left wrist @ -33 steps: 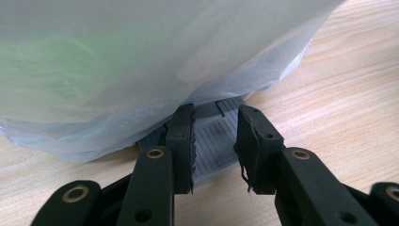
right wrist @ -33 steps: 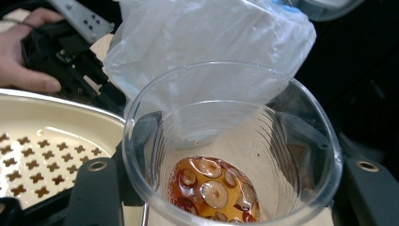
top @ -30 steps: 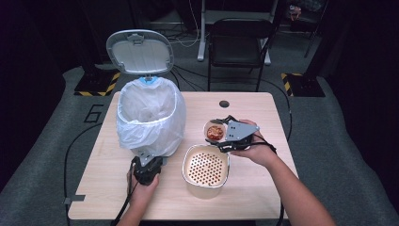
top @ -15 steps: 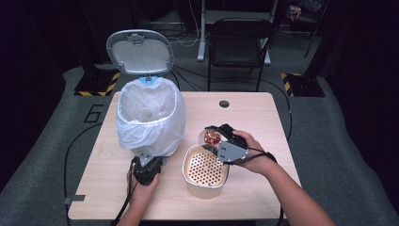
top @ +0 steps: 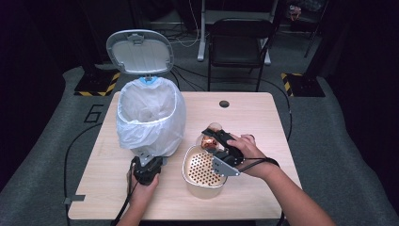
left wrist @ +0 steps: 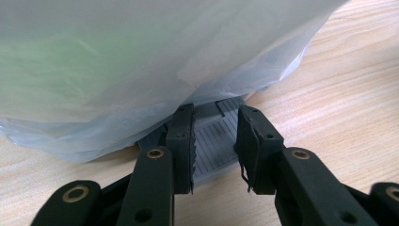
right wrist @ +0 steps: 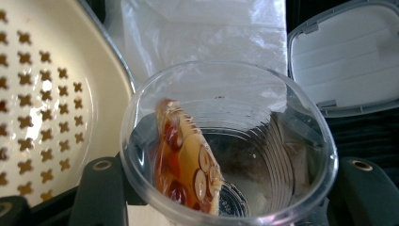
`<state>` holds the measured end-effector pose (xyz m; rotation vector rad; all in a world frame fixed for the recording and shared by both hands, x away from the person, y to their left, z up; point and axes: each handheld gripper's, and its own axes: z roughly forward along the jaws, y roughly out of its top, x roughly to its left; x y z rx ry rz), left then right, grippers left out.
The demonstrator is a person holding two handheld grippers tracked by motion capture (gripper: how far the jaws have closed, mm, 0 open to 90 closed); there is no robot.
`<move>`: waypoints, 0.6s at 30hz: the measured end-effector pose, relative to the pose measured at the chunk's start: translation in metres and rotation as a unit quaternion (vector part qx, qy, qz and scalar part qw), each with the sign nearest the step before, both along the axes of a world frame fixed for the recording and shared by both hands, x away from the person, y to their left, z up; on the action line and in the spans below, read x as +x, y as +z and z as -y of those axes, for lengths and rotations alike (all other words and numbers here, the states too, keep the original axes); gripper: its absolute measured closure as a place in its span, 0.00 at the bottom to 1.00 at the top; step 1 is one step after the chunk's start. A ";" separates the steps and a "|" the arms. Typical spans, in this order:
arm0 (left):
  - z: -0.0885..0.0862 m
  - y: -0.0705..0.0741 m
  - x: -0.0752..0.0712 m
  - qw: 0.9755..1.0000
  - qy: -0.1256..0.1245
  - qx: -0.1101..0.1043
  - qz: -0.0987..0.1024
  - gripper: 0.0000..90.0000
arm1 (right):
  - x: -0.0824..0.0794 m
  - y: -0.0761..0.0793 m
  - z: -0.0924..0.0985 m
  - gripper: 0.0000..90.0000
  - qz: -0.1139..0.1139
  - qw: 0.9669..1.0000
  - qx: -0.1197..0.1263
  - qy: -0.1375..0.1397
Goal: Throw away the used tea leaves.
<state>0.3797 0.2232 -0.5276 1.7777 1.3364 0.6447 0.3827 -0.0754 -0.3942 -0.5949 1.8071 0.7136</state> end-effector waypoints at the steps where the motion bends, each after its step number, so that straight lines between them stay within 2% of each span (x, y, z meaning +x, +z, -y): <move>1: 0.000 0.000 0.000 1.000 -0.002 0.002 0.000 0.75 | -0.001 -0.001 0.000 0.42 0.006 1.000 -0.007 0.000; 5: 0.000 0.000 0.000 1.000 0.000 0.000 -0.002 0.75 | -0.006 -0.008 -0.002 0.42 0.053 0.998 -0.042 -0.002; 6: -0.001 0.000 0.000 1.000 -0.002 0.009 0.004 0.75 | -0.008 -0.008 -0.002 0.42 0.080 0.995 -0.052 0.003; 7: -0.001 0.000 0.000 1.000 -0.001 0.004 0.001 0.75 | -0.009 -0.010 -0.003 0.42 0.084 0.994 -0.066 0.003; 9: 0.000 0.000 0.000 1.000 0.001 0.001 -0.001 0.75 | -0.011 -0.010 -0.003 0.43 0.117 0.990 -0.082 0.006; 10: -0.002 0.001 0.001 1.000 -0.008 0.015 0.003 0.75 | -0.012 -0.011 -0.004 0.43 0.127 0.988 -0.088 0.006; 11: -0.002 0.000 0.001 1.000 -0.006 0.017 0.006 0.75 | -0.013 -0.012 -0.003 0.43 0.148 0.985 -0.094 0.006; 12: -0.002 0.000 0.001 1.000 -0.007 0.016 0.007 0.75 | -0.014 -0.013 -0.004 0.43 0.150 0.984 -0.097 0.007; 13: -0.002 0.001 0.001 1.000 -0.007 0.010 0.001 0.75 | -0.014 -0.014 -0.004 0.43 0.161 0.981 -0.107 0.012; 14: 0.000 0.000 0.000 1.000 -0.002 0.003 -0.002 0.75 | -0.016 -0.016 -0.005 0.43 0.181 0.976 -0.118 0.013; 17: 0.000 0.000 0.000 1.000 0.003 -0.002 -0.002 0.75 | -0.018 -0.019 -0.006 0.43 0.214 0.966 -0.145 0.019; 18: 0.000 0.000 0.000 1.000 0.004 -0.002 -0.002 0.75 | -0.019 -0.019 -0.007 0.43 0.220 0.963 -0.152 0.020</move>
